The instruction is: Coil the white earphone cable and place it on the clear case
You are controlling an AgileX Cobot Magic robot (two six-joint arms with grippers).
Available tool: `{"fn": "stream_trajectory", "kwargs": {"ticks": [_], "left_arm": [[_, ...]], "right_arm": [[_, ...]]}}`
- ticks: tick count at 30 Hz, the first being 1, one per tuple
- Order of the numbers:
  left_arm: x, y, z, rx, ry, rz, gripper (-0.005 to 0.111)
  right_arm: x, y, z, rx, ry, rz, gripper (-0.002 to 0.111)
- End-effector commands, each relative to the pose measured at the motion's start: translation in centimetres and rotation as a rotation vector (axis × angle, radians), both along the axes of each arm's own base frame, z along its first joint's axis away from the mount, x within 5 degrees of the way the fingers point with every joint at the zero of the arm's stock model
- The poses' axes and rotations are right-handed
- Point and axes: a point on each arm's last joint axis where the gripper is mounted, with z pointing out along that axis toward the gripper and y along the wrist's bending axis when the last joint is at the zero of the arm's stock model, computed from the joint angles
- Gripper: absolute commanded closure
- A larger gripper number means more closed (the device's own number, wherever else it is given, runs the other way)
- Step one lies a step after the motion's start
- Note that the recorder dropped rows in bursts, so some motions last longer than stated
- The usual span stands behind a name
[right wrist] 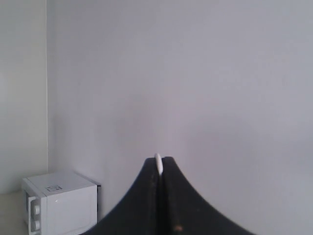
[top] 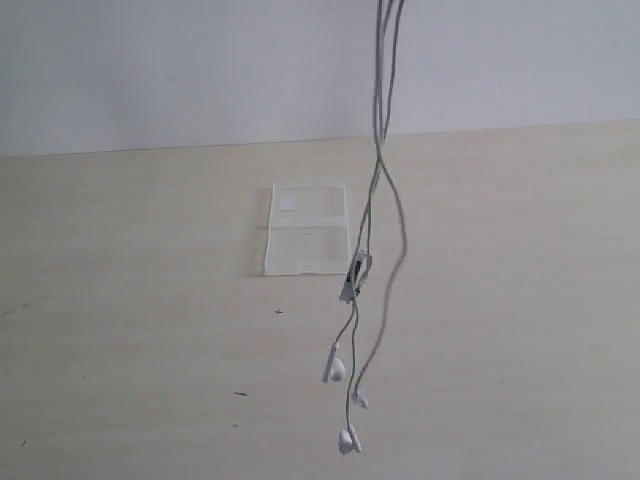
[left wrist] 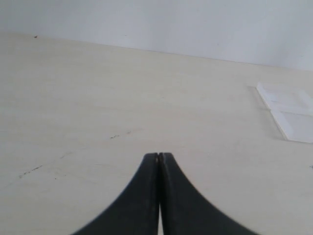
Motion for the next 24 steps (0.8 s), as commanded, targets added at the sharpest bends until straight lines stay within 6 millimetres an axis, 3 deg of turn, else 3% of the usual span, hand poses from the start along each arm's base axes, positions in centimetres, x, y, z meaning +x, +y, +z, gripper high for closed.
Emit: {"fn": "stream_trajectory", "kwargs": {"ticks": [1, 4, 9, 12, 18, 24], "left_arm": [[0.0, 0.2, 0.2, 0.126, -0.007, -0.009, 0.107], [-0.1, 0.6, 0.2, 0.261, 0.012, -0.006, 0.107], [-0.1, 0.7, 0.3, 0.307, 0.009, -0.004, 0.107], [0.1, 0.4, 1.1, 0.292, -0.084, -0.023, 0.107], [0.0, -1.2, 5.1, 0.218, -0.555, -0.13, 0.107], [-2.2, -2.6, 8.7, 0.139, -1.032, -0.276, 0.107]], "right_arm": [[-0.2, 0.0, 0.1, -0.004, 0.0, 0.011, 0.108], [-0.2, 0.0, 0.1, -0.001, 0.005, 0.015, 0.108], [-0.3, 0.1, -0.1, -0.015, 0.009, 0.027, 0.108], [-0.3, 0.1, 0.0, -0.011, 0.014, 0.034, 0.108], [-0.3, 0.2, 0.0, -0.006, 0.019, 0.04, 0.108], [-0.4, 0.2, -0.1, -0.014, 0.022, 0.049, 0.108]]}}
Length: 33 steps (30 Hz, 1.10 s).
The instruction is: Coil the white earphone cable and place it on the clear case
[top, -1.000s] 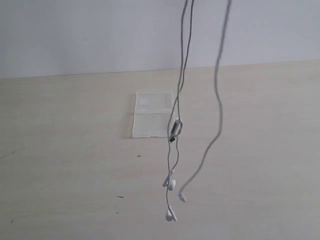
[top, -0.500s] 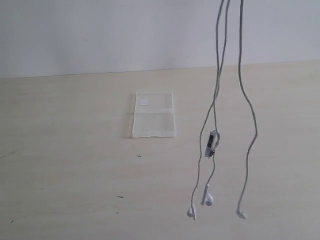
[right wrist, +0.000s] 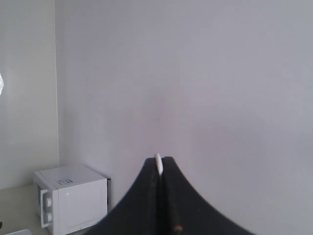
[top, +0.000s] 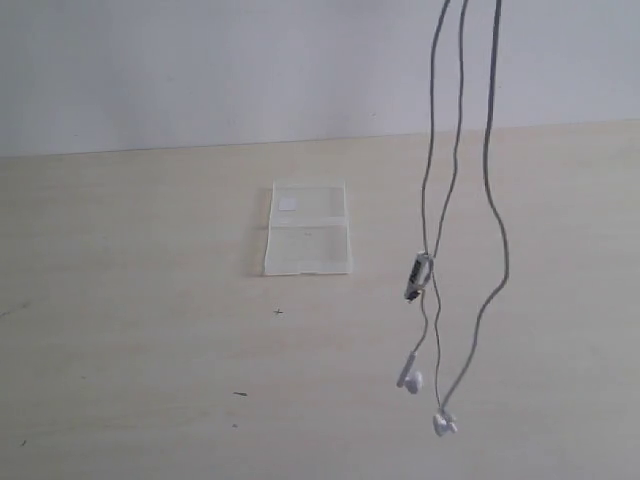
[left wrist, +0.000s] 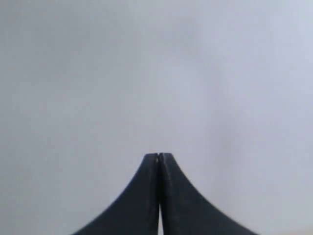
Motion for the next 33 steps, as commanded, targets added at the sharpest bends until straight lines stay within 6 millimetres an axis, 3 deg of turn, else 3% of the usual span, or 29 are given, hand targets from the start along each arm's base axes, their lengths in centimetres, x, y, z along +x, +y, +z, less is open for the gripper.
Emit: {"fn": "stream_trajectory", "kwargs": {"ticks": [1, 3, 5, 8, 9, 13, 17, 22, 26, 29, 33], "left_arm": [[-2.2, -1.0, 2.7, -0.007, -0.367, -0.149, 0.107], [-3.0, -1.3, 3.3, -0.021, -0.462, -0.204, 0.107], [-2.9, -1.3, 3.2, -0.207, -0.413, -0.348, 0.107], [-1.3, -1.4, 1.8, -0.474, -0.105, -0.471, 0.107], [-1.0, -1.6, 1.5, -0.475, -0.026, -0.468, 0.107], [-0.1, -2.9, 0.6, -0.337, 0.256, -0.481, 0.107], [1.0, -3.4, 1.0, -0.198, 0.435, -0.467, 0.107], [2.7, -3.6, 4.0, -0.149, 0.439, -0.49, 0.107], [4.2, -4.5, 6.6, -0.068, 0.435, -0.613, 0.107], [5.5, -5.2, 8.0, 0.028, 0.422, -0.707, 0.107], [7.5, -5.7, 9.1, 0.025, 0.456, -0.807, 0.106]], "right_arm": [[-0.2, 0.1, 0.1, 0.001, 0.007, 0.023, 0.108], [-0.3, 0.2, 0.0, -0.004, 0.019, 0.044, 0.108], [-0.3, 0.2, -0.1, -0.009, 0.021, 0.049, 0.108], [-0.3, 0.2, -0.1, -0.006, 0.02, 0.046, 0.108], [-0.3, 0.2, -0.1, -0.006, 0.02, 0.046, 0.108], [-0.2, 0.4, -0.2, -0.015, 0.025, 0.052, 0.108], [0.4, 1.0, -0.6, -0.036, 0.051, 0.072, 0.108], [1.5, 2.2, -1.4, -0.075, 0.064, 0.11, 0.108], [1.8, 2.2, -1.2, -0.032, 0.078, 0.107, 0.108], [1.8, 2.2, -1.2, -0.039, 0.058, 0.098, 0.108], [1.8, 2.3, -1.2, -0.045, 0.058, 0.103, 0.108]]}}
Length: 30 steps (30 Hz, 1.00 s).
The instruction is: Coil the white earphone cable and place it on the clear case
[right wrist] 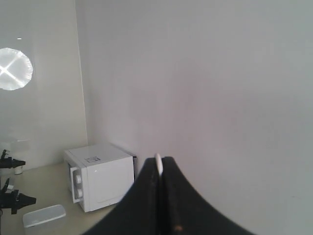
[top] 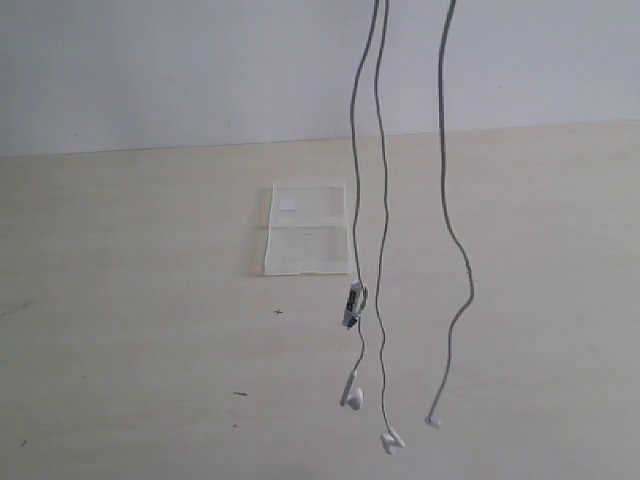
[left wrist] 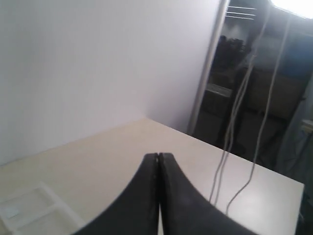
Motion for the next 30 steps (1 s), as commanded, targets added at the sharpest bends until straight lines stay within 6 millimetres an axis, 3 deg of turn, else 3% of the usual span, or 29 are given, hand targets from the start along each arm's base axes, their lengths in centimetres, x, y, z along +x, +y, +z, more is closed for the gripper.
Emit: {"fn": "stream_trajectory", "kwargs": {"ticks": [1, 9, 11, 20, 30], "left_arm": [[2.2, -0.5, 1.2, -0.012, 0.027, -0.117, 0.104], [6.0, -1.8, 1.2, -0.073, 0.113, -0.306, 0.056], [6.3, -2.6, 1.0, -0.049, 0.087, -0.364, 0.049], [7.3, -6.4, -0.1, 0.06, 0.021, -0.406, 0.047], [6.8, -6.8, 0.1, 0.075, -0.02, -0.438, 0.047]], "right_arm": [[-0.1, 0.0, 0.2, 0.002, -0.013, 0.001, 0.108], [0.8, 0.8, -0.5, -0.023, 0.02, 0.024, 0.108], [1.1, 1.1, -0.7, -0.02, 0.031, 0.031, 0.108], [1.7, 1.8, -0.8, 0.019, 0.032, 0.079, 0.108], [1.7, 2.0, -1.0, -0.008, 0.016, 0.094, 0.108]]}}
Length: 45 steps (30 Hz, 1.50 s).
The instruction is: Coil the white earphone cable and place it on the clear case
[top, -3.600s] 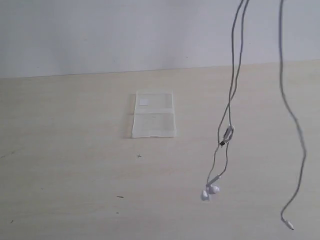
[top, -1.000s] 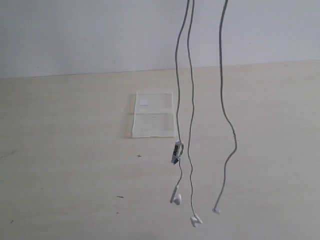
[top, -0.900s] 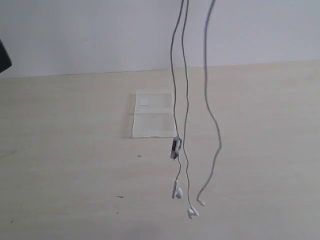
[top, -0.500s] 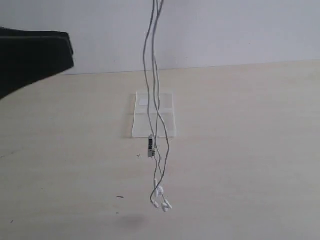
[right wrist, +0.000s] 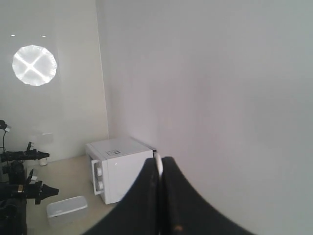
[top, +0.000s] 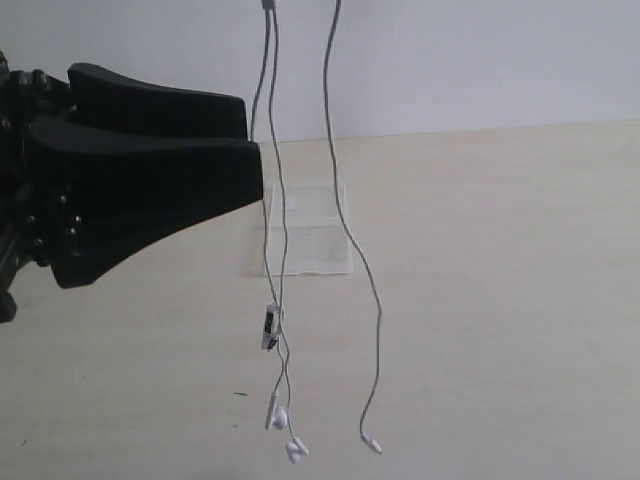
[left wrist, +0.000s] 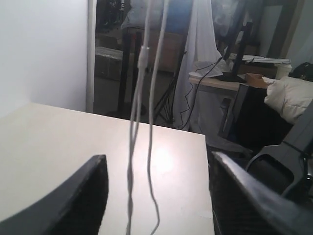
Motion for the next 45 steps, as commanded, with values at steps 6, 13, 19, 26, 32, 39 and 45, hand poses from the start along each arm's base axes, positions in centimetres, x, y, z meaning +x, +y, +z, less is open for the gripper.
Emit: {"fn": "stream_trajectory", "kwargs": {"ticks": [6, 13, 19, 26, 32, 39, 45], "left_arm": [[0.2, 0.0, 0.3, -0.002, -0.017, 0.028, 0.047], [0.0, 0.0, 0.5, -0.011, -0.022, 0.009, 0.047], [0.3, 0.1, 0.6, -0.014, -0.066, 0.05, 0.04], [0.7, 0.3, 0.3, 0.023, -0.069, 0.095, 0.04], [0.1, 0.4, 0.3, 0.045, -0.002, 0.081, 0.04], [-2.0, 0.7, 1.5, 0.036, -0.01, 0.023, 0.04], [-1.2, 1.8, 2.0, 0.091, -0.119, 0.22, 0.031]], "right_arm": [[0.8, 0.8, -0.2, 0.024, 0.02, 0.033, 0.108], [1.8, 1.7, -0.6, 0.058, 0.022, 0.066, 0.108], [2.7, 2.4, -0.9, 0.091, 0.043, 0.087, 0.108], [2.9, 2.6, -1.2, 0.084, 0.045, 0.094, 0.108], [3.1, 2.5, -1.1, 0.092, 0.047, 0.075, 0.108], [3.2, 2.5, -1.1, 0.094, 0.046, 0.056, 0.108], [3.0, 2.6, -1.2, 0.084, 0.043, 0.08, 0.108]]}}
